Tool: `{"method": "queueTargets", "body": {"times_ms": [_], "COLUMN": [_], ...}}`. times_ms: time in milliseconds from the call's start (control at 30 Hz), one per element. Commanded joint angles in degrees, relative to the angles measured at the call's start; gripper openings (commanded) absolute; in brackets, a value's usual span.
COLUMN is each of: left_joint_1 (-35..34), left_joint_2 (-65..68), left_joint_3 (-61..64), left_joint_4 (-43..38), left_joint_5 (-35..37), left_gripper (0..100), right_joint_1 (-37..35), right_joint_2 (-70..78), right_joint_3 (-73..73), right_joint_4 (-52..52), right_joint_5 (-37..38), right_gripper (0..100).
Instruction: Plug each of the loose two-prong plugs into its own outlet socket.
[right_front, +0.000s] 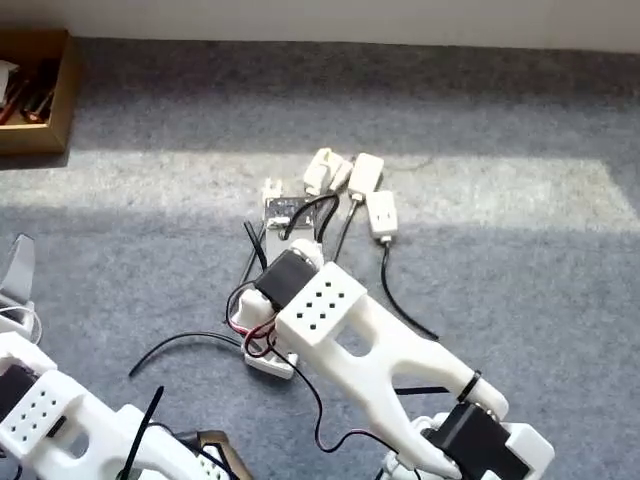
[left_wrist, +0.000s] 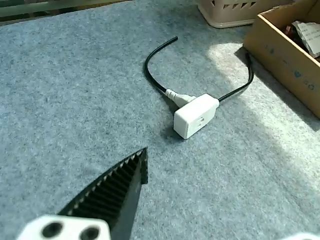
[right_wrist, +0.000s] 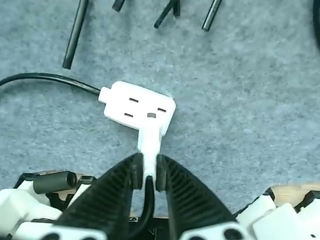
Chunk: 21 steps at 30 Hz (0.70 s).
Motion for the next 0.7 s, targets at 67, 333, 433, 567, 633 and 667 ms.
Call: {"method": "queueTargets", "body": {"times_ms": [67, 333, 433, 567, 633, 667], "left_joint_1": [-1.6, -1.5, -1.7, -1.7, -1.7, -1.7], "left_joint_2": [-0.3, -0.3, -0.3, -0.3, -0.3, -0.4], "left_joint_3": [-2.9, -2.9, -2.9, -2.9, -2.9, -2.9], "left_joint_4": [-0.8, -1.0, -1.0, -1.0, -1.0, -1.0], "left_joint_5": [3.1, 3.3, 3.3, 3.3, 3.3, 3.3], "left_gripper": [55, 55, 55, 55, 55, 55], "right_joint_1": [-0.3, -0.5, -0.3, -0.2, -0.2, -0.2], "right_joint_2": [-0.4, -0.5, -0.4, -0.4, 0.0, 0.8], "right_joint_3": [2.8, 3.0, 3.4, 3.5, 3.6, 3.6], "right_joint_4": [-2.3, -3.5, -3.5, -3.2, -2.9, -2.9], "right_joint_5": [-0.4, -0.4, -0.4, -0.4, -0.4, -0.4], "right_gripper": [0.5, 0.5, 0.5, 0.5, 0.5, 0.5]}}
